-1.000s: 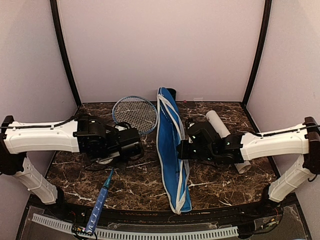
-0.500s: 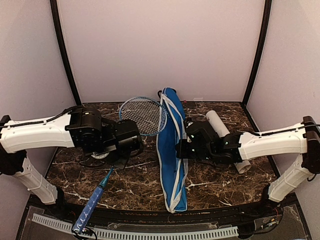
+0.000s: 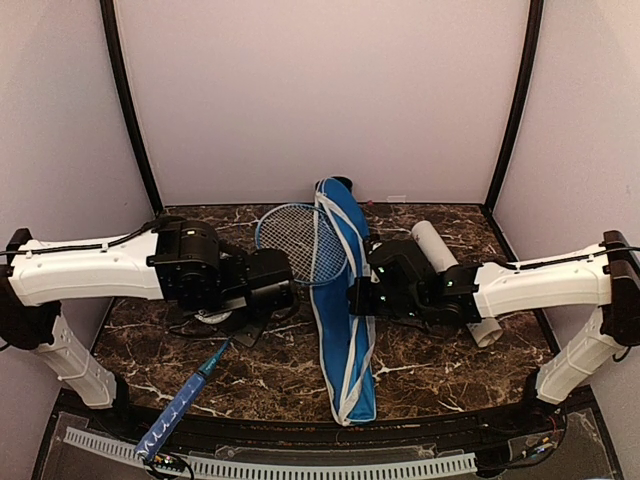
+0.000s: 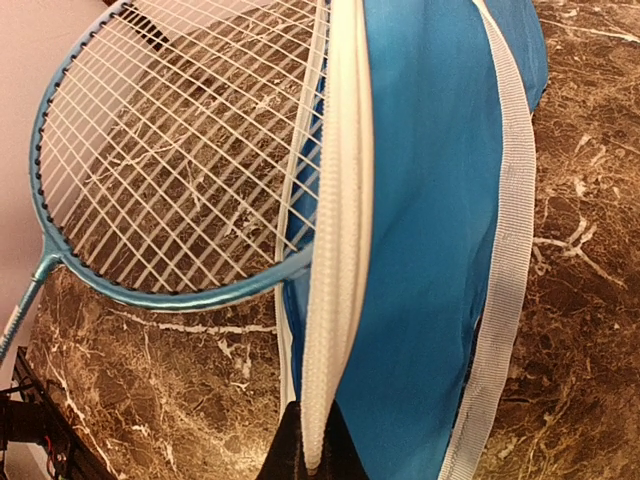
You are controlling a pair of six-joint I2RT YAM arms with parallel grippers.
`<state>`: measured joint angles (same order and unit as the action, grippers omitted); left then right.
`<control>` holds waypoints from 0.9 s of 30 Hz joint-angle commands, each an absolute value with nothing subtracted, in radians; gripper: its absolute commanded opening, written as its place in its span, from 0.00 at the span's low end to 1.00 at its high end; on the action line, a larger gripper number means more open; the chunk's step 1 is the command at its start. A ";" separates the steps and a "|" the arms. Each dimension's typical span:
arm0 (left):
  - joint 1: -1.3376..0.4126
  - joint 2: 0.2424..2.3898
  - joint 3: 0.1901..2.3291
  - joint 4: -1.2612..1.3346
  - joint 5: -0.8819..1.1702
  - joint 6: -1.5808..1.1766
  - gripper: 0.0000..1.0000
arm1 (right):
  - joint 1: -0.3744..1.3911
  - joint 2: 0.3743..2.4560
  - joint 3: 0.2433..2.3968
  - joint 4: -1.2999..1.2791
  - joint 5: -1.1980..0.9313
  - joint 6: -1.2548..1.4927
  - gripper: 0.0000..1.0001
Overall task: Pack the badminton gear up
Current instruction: Place the racket in the racket bag.
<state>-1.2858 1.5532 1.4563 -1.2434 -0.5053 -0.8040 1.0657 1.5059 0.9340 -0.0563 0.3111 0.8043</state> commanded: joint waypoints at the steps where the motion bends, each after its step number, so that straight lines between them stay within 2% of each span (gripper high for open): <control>1: -1.285 1.589 1.499 -1.215 -0.510 -0.774 0.00 | 1.055 1.506 0.970 -0.005 0.310 0.795 0.00; 14: -1.193 1.591 1.431 -0.911 -0.380 -0.650 0.00 | 1.058 1.513 0.940 0.094 0.222 0.740 0.00; 27: -1.146 1.712 1.440 -0.694 -0.302 -0.614 0.00 | 1.058 1.547 0.867 0.279 0.116 0.649 0.00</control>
<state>-1.1526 1.7145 1.4368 -0.8223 -0.3443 -0.6331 1.0557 1.5452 0.8959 0.1310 0.1711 0.6987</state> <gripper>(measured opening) 0.043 0.025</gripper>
